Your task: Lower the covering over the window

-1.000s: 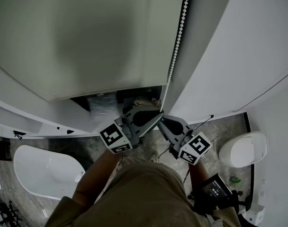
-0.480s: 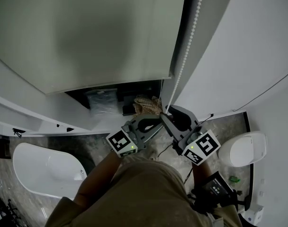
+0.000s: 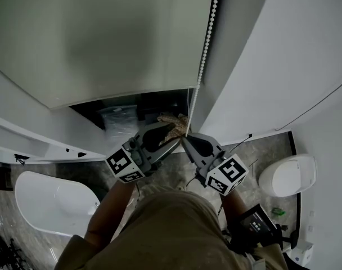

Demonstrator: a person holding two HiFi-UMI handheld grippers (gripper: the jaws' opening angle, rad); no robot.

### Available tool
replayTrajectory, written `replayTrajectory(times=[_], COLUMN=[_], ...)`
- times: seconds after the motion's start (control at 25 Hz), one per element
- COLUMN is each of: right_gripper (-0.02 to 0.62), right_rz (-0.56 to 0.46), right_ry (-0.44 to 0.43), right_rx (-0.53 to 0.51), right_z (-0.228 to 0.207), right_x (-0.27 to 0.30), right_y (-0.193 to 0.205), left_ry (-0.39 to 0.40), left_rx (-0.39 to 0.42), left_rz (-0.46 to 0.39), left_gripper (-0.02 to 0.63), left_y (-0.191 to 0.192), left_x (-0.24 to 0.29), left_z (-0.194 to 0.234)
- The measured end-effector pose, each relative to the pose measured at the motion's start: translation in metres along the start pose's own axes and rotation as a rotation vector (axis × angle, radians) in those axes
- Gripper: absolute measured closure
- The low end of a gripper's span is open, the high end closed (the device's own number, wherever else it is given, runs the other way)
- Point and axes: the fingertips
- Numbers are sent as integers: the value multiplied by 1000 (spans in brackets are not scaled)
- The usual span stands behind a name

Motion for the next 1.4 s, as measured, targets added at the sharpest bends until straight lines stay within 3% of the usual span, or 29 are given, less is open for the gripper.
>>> replayTrajectory(times=[0.16, 0.24, 0.4, 0.44, 0.48, 0.52, 0.72, 0.84, 0.92, 0.96, 1.08, 1.2, 1.28, 1.4], right_gripper=[589, 589, 587, 570, 495, 451, 446, 451, 562, 579, 584, 586, 586, 586], right_rz=[11, 43, 182, 215, 228, 216, 1, -22, 1, 4, -18, 17, 66, 82], right_ry=[-33, -24, -38, -60, -85, -100, -43, 24, 73, 79, 78, 83, 44, -8], right_rx=[46, 43, -96, -134, -144, -133, -89, -125, -137, -120, -76, -57, 8, 61], right_z=[4, 3, 9, 12, 14, 14, 8, 5, 0, -1, -3, -8, -5, 6], right_x=[7, 11, 4, 2, -1, -4, -14, -11, -12, -12, -11, -11, -6, 4], right_y=[5, 10, 28, 30, 31, 26, -39, -53, -48, -46, -44, -24, 1, 16], left_ry=[-17, -32, -54, -76, -99, -114, -42, 3, 3, 1, 8, -5, -11, 13], left_rx=[89, 96, 126, 126, 128, 129, 102, 110, 101, 80, 8, -40, 3, 123], left_rz=[112, 164, 153, 141, 132, 125, 128, 158, 180, 191, 189, 84, 43, 84], left_gripper=[476, 577, 583, 583, 584, 584, 584, 584, 584, 584, 581, 547, 509, 495], left_y=[2, 13, 27, 26, 25, 23, 38, 61, 74, 77, 62, 19, -8, -21], left_x=[25, 27, 19, 16, 12, 8, 11, 20, 21, 19, 7, -4, 2, 23], left_z=[-9, -7, -1, 6, 14, 21, 2, -23, -28, -27, -18, -3, -2, -13])
Point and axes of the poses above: the fingertips, and each gripper's own axes: x forward along the fingers, z to its left, y out of its underside, and after that the axes turned 11 degrees about -y, right-handed
